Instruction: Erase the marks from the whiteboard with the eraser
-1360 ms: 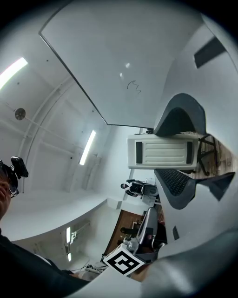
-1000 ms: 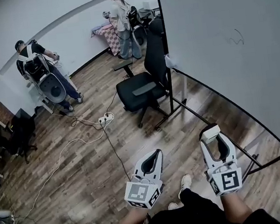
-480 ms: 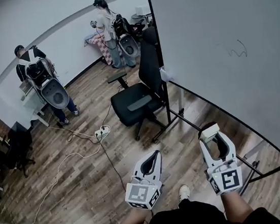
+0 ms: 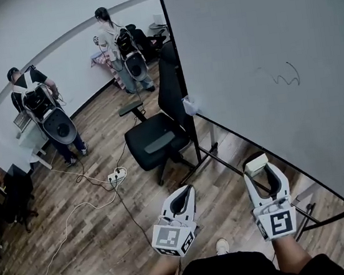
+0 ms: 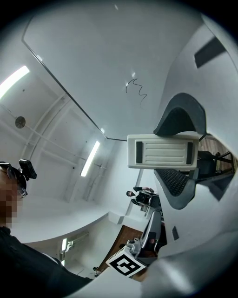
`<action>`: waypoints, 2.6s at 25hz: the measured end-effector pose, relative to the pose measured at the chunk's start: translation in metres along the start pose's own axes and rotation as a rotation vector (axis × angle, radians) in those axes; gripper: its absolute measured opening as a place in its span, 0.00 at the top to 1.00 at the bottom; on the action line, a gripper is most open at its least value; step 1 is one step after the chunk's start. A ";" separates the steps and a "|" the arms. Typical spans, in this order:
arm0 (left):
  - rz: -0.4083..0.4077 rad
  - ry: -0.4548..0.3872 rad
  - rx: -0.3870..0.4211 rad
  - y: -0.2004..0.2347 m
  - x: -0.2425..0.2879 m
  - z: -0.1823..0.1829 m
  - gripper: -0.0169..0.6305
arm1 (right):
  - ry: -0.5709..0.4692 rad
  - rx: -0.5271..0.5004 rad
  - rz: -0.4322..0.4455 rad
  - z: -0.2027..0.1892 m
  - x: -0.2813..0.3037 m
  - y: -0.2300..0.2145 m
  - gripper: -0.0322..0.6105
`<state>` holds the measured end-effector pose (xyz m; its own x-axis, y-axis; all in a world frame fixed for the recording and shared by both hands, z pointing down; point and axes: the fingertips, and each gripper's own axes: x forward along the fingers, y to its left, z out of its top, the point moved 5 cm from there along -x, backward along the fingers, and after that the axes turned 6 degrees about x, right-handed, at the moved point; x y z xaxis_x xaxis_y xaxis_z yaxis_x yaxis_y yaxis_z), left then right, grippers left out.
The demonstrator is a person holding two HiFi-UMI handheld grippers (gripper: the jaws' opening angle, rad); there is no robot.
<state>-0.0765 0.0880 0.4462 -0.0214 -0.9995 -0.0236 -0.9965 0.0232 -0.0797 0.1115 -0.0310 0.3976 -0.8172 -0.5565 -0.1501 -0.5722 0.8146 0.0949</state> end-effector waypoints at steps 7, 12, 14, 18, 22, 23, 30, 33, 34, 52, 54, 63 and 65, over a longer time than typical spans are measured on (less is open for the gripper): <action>-0.035 -0.014 -0.001 -0.006 0.050 0.001 0.94 | -0.010 -0.018 -0.033 -0.005 0.014 -0.038 0.57; -0.106 -0.010 0.036 -0.011 0.083 0.000 0.94 | -0.002 -0.020 -0.081 -0.009 0.022 -0.059 0.57; -0.129 -0.024 0.039 -0.009 0.096 0.001 0.95 | -0.006 -0.025 -0.106 -0.009 0.025 -0.065 0.57; -0.182 -0.037 0.021 -0.002 0.127 -0.001 0.95 | -0.005 -0.047 -0.168 -0.010 0.036 -0.079 0.57; -0.268 -0.052 0.016 0.005 0.164 -0.002 0.94 | -0.004 -0.064 -0.257 -0.012 0.051 -0.095 0.57; -0.290 -0.055 0.017 0.008 0.174 -0.003 0.94 | -0.004 -0.068 -0.281 -0.013 0.056 -0.100 0.57; -0.414 -0.093 0.041 0.030 0.239 0.005 0.94 | 0.003 -0.101 -0.420 -0.011 0.085 -0.123 0.57; -0.470 -0.111 0.033 0.032 0.261 0.009 0.94 | 0.009 -0.130 -0.488 -0.006 0.089 -0.135 0.57; -0.487 -0.119 0.031 0.032 0.267 0.011 0.94 | 0.008 -0.140 -0.510 -0.004 0.090 -0.139 0.57; -0.751 -0.243 0.036 0.035 0.342 0.040 0.94 | -0.028 -0.371 -0.881 0.058 0.106 -0.189 0.57; -0.765 -0.250 0.043 0.036 0.346 0.042 0.95 | -0.014 -0.396 -0.911 0.066 0.107 -0.196 0.57; -0.724 -0.296 0.084 0.038 0.359 0.059 0.95 | 0.042 -0.453 -0.981 0.103 0.114 -0.221 0.57; -0.709 -0.299 0.076 0.040 0.361 0.062 0.94 | 0.060 -0.466 -0.994 0.109 0.114 -0.226 0.57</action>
<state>-0.1193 -0.2704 0.3725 0.6531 -0.7279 -0.2088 -0.7555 -0.6079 -0.2441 0.1552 -0.2612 0.2517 0.0279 -0.9474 -0.3189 -0.9368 -0.1361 0.3224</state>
